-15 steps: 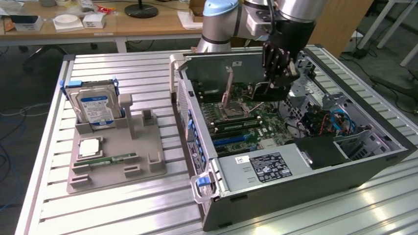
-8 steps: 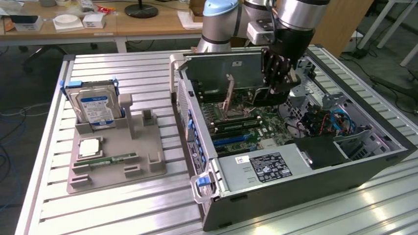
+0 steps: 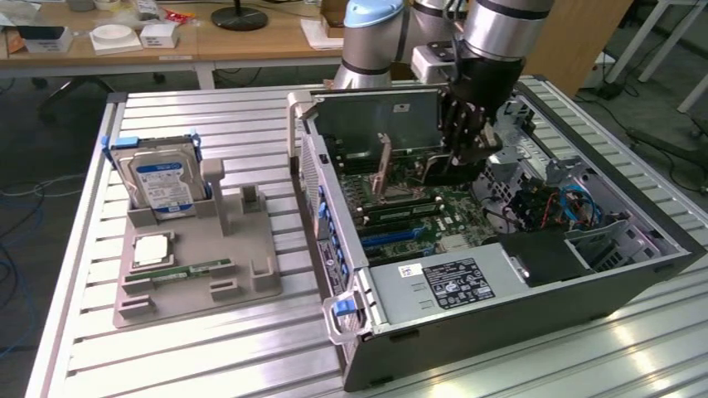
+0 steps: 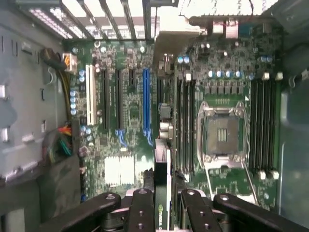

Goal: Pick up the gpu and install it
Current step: 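Insert the gpu into the slot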

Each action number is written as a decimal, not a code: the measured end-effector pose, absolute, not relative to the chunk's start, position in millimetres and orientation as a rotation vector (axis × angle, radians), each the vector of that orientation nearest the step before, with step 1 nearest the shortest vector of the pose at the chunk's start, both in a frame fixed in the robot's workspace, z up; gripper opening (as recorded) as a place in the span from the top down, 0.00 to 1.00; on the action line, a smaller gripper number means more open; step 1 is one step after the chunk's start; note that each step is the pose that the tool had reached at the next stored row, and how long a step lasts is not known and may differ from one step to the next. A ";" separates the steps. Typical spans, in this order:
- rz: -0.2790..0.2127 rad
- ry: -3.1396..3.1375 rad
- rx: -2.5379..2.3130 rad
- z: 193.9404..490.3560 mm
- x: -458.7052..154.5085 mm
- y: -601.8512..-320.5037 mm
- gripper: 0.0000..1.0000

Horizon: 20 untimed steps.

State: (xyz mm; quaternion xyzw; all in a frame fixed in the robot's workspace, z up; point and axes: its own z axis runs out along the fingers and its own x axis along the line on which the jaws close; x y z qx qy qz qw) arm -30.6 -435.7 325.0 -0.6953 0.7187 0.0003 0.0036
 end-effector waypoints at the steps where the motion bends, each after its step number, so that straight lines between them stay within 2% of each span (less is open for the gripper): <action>1: 0.001 2.253 -2.179 323.8 -33.5 -435.7 0.74; 20: 0.000 2.203 -2.229 300.3 -44.1 -441.9 0.74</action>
